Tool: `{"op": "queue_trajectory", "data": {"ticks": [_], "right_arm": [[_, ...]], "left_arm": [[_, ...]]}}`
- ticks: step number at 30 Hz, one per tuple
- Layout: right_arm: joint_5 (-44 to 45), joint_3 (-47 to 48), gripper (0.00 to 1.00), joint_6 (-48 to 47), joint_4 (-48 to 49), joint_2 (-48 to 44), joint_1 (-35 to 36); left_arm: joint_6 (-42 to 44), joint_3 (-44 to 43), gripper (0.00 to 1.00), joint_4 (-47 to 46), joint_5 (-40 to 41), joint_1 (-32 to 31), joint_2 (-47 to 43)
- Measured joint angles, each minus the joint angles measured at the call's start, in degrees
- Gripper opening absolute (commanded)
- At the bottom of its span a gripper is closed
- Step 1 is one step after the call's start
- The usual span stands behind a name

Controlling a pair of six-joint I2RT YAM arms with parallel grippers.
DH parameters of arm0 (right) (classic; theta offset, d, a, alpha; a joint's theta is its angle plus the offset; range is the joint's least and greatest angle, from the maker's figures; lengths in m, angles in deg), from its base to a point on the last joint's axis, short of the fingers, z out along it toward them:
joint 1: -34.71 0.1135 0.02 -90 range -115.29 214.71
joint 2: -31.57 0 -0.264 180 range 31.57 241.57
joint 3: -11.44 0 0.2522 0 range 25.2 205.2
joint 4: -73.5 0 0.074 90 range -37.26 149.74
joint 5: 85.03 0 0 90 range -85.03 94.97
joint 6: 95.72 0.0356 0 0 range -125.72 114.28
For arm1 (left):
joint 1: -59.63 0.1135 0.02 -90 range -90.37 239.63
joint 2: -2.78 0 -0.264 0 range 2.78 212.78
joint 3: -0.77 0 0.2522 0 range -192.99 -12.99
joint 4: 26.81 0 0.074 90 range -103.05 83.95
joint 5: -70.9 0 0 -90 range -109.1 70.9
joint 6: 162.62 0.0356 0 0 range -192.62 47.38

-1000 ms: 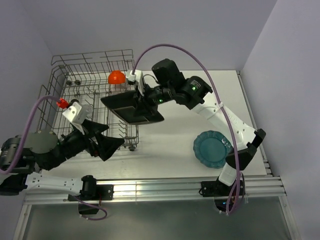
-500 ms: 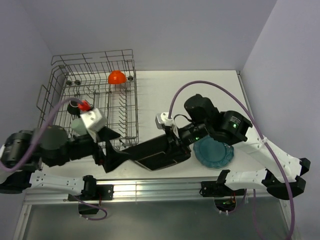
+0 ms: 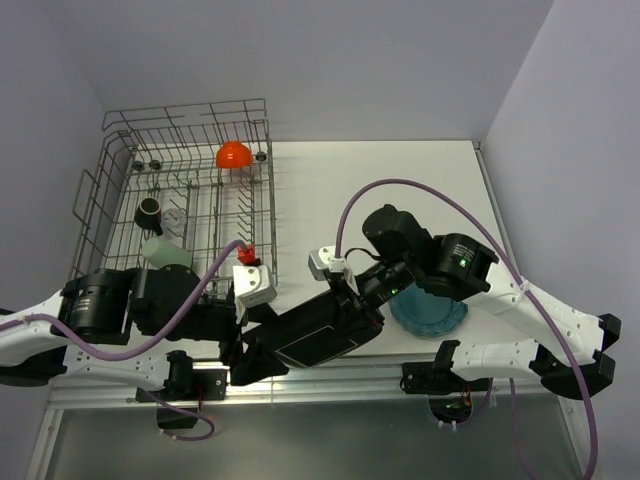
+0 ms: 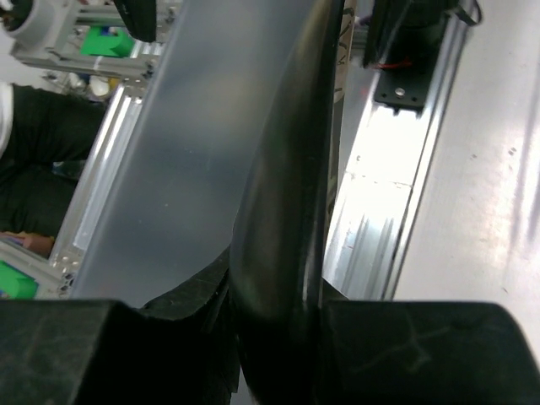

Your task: Load the mixed dishes into the dish rack

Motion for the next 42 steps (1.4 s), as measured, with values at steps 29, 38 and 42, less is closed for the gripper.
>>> {"op": "queue_trajectory", "data": {"ticks": [29,38,42], "right_arm": [[0.8,-1.2,0.0,8.8,6.9,-4.2,7.3],[2.6,-1.9,0.26,13.1,14.9,-4.1,7.6],[5.0,-3.3,0.54,15.9,20.4,-4.5,7.6]], "left_arm": [[-2.1,9.0,0.0,-10.3,-9.7,-0.8,-0.2],[-2.1,13.9,0.0,-14.5,-6.3,-1.0,-8.7],[-3.0,16.0,0.0,-15.0,-4.4,-1.0,-13.2]]}}
